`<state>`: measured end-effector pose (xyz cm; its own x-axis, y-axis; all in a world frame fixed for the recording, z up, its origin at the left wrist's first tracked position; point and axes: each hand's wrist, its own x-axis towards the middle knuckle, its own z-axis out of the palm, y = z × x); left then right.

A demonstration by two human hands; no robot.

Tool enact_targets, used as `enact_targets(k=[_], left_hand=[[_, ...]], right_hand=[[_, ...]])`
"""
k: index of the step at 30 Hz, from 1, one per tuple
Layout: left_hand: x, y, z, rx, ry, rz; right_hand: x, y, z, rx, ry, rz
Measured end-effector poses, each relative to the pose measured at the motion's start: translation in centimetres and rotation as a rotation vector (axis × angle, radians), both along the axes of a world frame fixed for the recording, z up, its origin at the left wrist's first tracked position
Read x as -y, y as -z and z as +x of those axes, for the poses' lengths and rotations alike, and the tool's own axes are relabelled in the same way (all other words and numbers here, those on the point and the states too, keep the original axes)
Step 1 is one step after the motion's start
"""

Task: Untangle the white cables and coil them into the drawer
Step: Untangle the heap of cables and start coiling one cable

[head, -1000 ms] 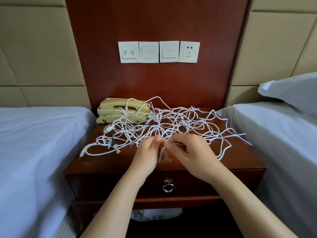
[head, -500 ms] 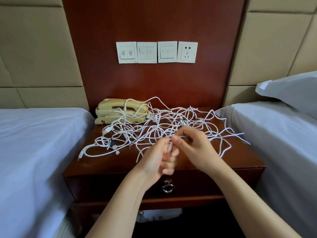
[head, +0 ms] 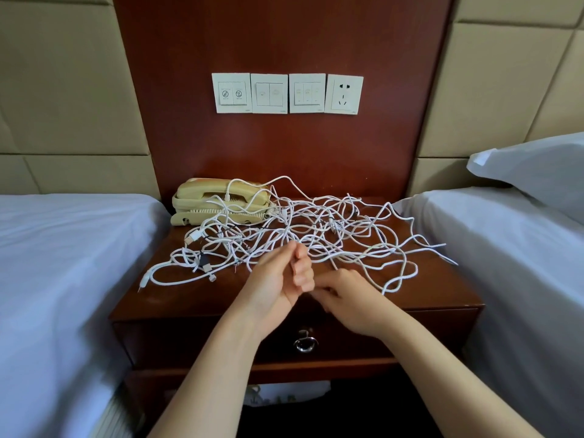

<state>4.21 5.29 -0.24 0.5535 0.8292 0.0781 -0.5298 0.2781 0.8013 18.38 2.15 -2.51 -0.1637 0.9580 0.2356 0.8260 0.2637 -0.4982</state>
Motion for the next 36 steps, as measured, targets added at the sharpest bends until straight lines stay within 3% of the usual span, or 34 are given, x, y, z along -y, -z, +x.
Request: enact_targets(k=[4,8,13,18,22,28,36], left_hand=[[-0.8,0.6,-0.1,0.014,-0.085,0.011],[-1.4,1.5,0.0,-0.116,-0.219,0.11],[-1.8,1.8,0.0,-0.386,-0.347,0.286],[-1.0,1.7,0.7,-0.487,-0.25,0.301],[0.0,1.2,1.6,-0.447,-0.131,0.249],[0.7,0.5,1.7,-0.395,-0.011,0.15],[1.2,0.5,1.9,-0.421,0.056,0.17]], right_hand=[[0.8,-0.4,-0.7,0.131,-0.067,-0.097],[1.5,-1.7,-1.3,0.175,-0.102,-0.07],[2.3,-3.8,-1.2,0.005,-0.092,0.087],[2.1,-3.8,-0.8,-0.216,0.002,0.287],[1.5,-3.2,-0.6,-0.312,0.075,0.373],[0.8,-2.9,-0.5,-0.339,0.097,0.372],[-0.2,-2.2,0.4,-0.368,0.1,0.341]])
